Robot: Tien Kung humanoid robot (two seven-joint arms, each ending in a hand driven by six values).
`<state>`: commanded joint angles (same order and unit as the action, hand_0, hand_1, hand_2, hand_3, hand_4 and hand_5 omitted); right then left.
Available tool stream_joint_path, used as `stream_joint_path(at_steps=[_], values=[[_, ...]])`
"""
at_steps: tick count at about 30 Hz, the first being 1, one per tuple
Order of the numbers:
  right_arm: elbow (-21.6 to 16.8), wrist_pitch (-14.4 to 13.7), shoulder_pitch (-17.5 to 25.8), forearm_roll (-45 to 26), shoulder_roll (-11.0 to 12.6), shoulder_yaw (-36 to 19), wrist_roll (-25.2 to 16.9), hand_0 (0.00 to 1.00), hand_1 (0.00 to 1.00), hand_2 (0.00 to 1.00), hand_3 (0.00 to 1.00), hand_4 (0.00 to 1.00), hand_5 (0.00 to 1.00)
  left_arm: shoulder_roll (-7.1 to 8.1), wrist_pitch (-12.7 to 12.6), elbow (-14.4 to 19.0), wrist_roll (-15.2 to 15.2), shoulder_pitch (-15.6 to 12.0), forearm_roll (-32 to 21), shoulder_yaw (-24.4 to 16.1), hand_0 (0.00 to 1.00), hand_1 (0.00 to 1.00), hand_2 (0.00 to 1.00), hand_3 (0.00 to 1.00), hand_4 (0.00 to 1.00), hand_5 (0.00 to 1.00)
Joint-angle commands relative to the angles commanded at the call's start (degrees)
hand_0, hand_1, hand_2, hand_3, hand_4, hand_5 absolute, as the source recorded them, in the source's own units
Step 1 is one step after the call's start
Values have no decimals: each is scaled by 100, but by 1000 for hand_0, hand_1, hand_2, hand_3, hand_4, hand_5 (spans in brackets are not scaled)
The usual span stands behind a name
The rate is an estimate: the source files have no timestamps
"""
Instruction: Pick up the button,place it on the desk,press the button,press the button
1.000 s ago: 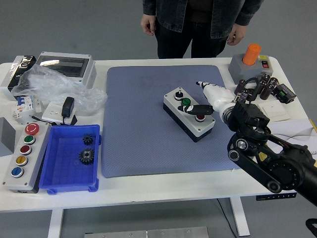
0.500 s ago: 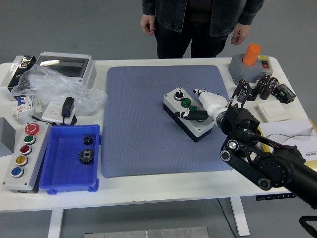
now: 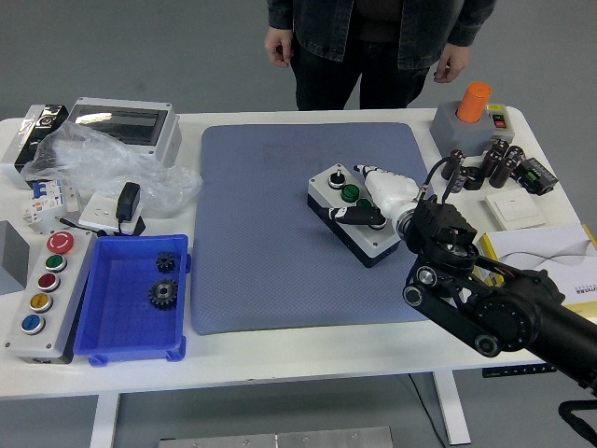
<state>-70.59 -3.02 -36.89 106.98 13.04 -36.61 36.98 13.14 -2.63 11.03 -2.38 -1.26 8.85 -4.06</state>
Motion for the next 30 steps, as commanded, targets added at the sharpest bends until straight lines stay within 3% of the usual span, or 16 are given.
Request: stream_joint_path(at_steps=[1, 6, 13, 14, 18, 19, 24, 25, 30], values=[[19, 8, -8, -3, 1, 4, 0, 793, 836, 918, 998, 998, 669, 0, 1, 0, 0, 1, -2, 4, 670, 691, 628, 650, 673, 345], [58, 2, -21, -8, -12, 58, 0, 793, 836, 918, 998, 998, 669, 3, 2, 1, 6, 15, 5, 2, 670, 691, 628, 650, 673, 345], [134, -248, -26, 58, -43, 169, 0, 794, 827, 913, 998, 998, 655, -1, -1, 6, 14, 32, 40, -29, 671, 691, 627, 648, 671, 343], [139, -265, -28, 73, -43, 179, 0, 748, 806, 891, 998, 998, 624, 0, -2, 6, 16, 32, 42, -31, 670, 691, 626, 648, 670, 341], [138, -288, -39, 144, -46, 221, 0, 748, 806, 891, 998, 998, 624, 3, -7, 5, 22, 32, 36, -26, 670, 691, 626, 648, 670, 341], [138, -284, -42, 154, -47, 233, 0, 543, 695, 734, 998, 998, 475, 3, -8, 6, 23, 33, 38, -28, 671, 692, 626, 648, 669, 335], [173, -249, -53, 175, -66, 316, 0, 543, 695, 734, 998, 998, 475, -2, -9, 11, 26, 43, 67, -54, 671, 692, 626, 648, 669, 335], [179, -246, -55, 179, -69, 327, 0, 433, 610, 637, 807, 890, 340, -2, -9, 11, 26, 44, 70, -55, 671, 691, 626, 648, 668, 330], [206, -250, -72, 219, -77, 369, 0, 433, 610, 637, 807, 890, 340, -3, -11, 11, 30, 39, 64, -44, 671, 691, 626, 648, 668, 330]])
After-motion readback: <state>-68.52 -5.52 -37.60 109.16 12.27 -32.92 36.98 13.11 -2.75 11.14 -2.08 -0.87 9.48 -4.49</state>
